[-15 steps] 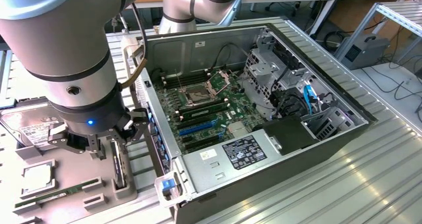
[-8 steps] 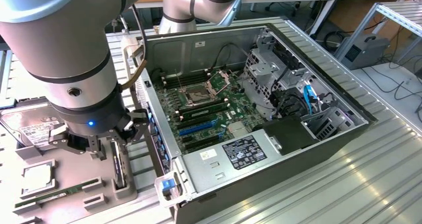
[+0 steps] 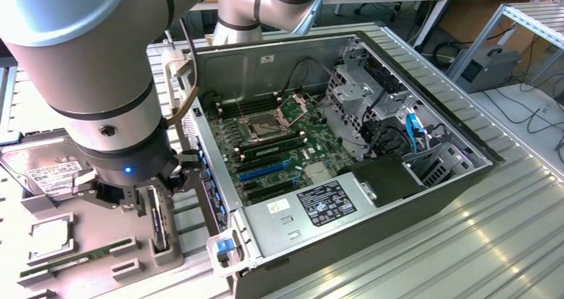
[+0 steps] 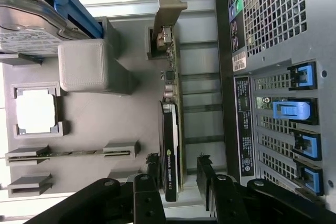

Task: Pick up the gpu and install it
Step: 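Pick up the gpu and move the gpu toward the slot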

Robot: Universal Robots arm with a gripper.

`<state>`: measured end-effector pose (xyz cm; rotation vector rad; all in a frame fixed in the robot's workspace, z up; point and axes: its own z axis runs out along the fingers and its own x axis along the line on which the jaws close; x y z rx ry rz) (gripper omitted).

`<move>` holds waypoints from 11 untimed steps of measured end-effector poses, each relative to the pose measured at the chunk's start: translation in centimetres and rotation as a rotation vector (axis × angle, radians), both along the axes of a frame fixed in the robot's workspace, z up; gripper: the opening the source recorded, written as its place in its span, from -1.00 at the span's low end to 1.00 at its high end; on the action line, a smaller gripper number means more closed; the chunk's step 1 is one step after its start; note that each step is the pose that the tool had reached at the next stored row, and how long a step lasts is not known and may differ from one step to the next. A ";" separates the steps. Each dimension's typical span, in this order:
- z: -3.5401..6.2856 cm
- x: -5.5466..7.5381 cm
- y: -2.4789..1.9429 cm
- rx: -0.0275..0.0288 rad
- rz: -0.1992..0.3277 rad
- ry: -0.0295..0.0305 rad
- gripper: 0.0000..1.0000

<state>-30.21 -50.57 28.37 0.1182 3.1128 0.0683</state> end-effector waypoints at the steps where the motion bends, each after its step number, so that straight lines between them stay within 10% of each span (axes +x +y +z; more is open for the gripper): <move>1: -0.13 0.1 0.00 0.0001 0.000 -0.0001 -0.15; 8: -0.93 0.1 0.09 0.0001 0.000 0.0004 -0.15; 11: -1.44 0.1 0.76 0.0000 0.000 0.0027 -0.15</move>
